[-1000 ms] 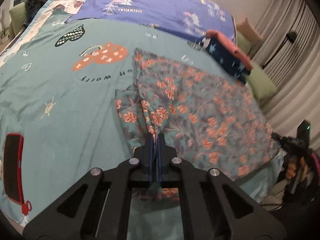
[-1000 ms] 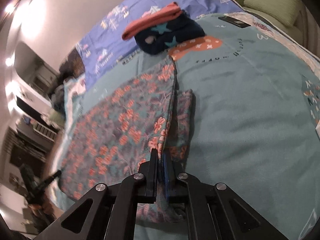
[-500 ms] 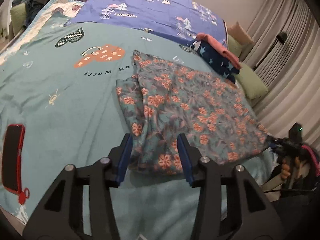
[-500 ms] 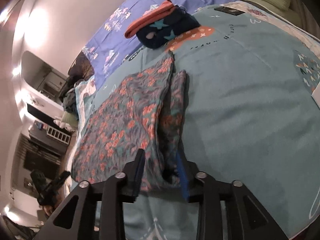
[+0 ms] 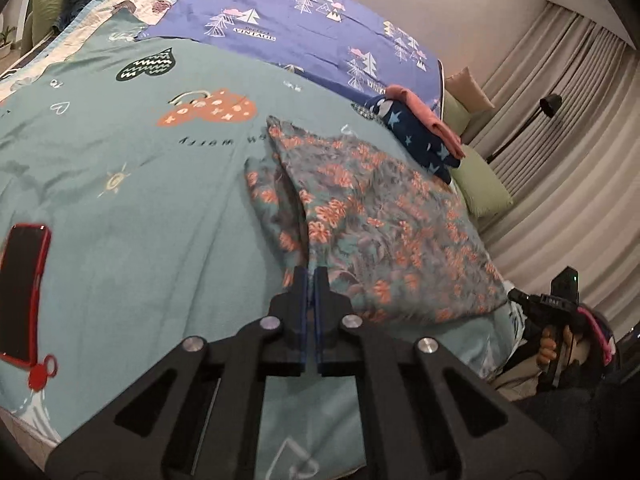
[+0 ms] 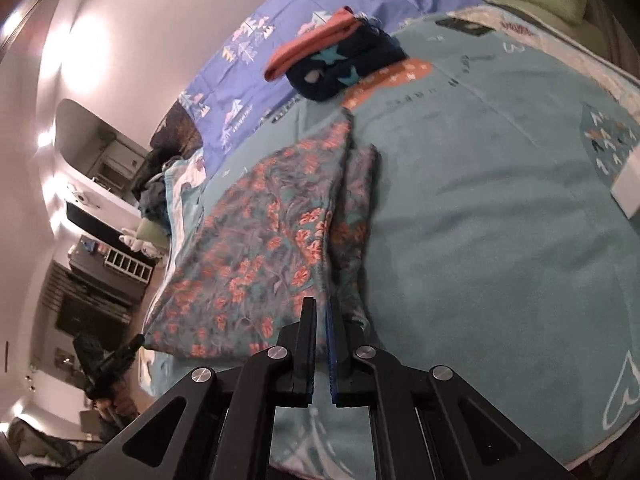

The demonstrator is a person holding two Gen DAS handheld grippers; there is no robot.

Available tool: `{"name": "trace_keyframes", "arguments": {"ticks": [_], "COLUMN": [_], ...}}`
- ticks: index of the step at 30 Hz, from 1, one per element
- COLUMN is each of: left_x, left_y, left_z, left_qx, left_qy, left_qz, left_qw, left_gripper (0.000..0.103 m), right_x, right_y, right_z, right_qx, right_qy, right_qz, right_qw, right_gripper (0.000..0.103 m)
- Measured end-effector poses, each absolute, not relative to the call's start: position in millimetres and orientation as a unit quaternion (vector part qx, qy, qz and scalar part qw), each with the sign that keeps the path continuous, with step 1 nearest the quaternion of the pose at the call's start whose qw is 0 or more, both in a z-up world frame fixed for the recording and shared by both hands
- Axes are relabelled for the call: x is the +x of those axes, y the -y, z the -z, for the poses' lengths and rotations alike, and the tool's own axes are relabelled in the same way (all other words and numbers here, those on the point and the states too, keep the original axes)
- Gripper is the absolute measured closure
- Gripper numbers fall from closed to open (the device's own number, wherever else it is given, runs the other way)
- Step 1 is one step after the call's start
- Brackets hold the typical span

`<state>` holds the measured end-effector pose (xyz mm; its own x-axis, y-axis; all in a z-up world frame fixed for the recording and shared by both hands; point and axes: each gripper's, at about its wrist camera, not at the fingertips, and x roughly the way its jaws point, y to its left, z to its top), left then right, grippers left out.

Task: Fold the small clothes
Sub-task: 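Pinch the folded shirt edge with the left gripper and lift it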

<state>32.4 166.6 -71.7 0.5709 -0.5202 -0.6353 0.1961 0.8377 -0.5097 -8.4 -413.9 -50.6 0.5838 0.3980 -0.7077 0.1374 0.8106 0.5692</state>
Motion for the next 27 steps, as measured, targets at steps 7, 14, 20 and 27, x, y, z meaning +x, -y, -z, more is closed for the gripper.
{"name": "trace_keyframes", "arguments": {"ticks": [7, 14, 20, 27], "left_x": [38.8, 46.3, 49.5, 44.4], "left_y": [-151.2, -138.7, -147.9, -159.2], "left_z": [77.9, 86.7, 88.8, 106.6], "left_qx": [-0.178, -0.171, -0.214, -0.183], "left_qy": [-0.421, -0.439, -0.444, -0.485], "left_qz": [0.207, 0.216, 0.220, 0.202], "left_qw": [0.865, 0.856, 0.842, 0.831], "left_gripper": [0.063, 0.045, 0.098, 0.098], "right_x": [-5.6, 8.2, -6.1, -23.3], "right_y": [403.9, 377.3, 398.8, 421.0], "right_z": [46.7, 49.7, 40.8, 72.1], "right_qx": [0.282, 0.216, 0.284, 0.247], "right_qy": [-0.437, -0.455, -0.414, -0.492], "right_qz": [-0.093, -0.088, -0.120, -0.046], "right_qw": [0.849, 0.860, 0.857, 0.833], "right_gripper": [0.056, 0.062, 0.101, 0.099]}}
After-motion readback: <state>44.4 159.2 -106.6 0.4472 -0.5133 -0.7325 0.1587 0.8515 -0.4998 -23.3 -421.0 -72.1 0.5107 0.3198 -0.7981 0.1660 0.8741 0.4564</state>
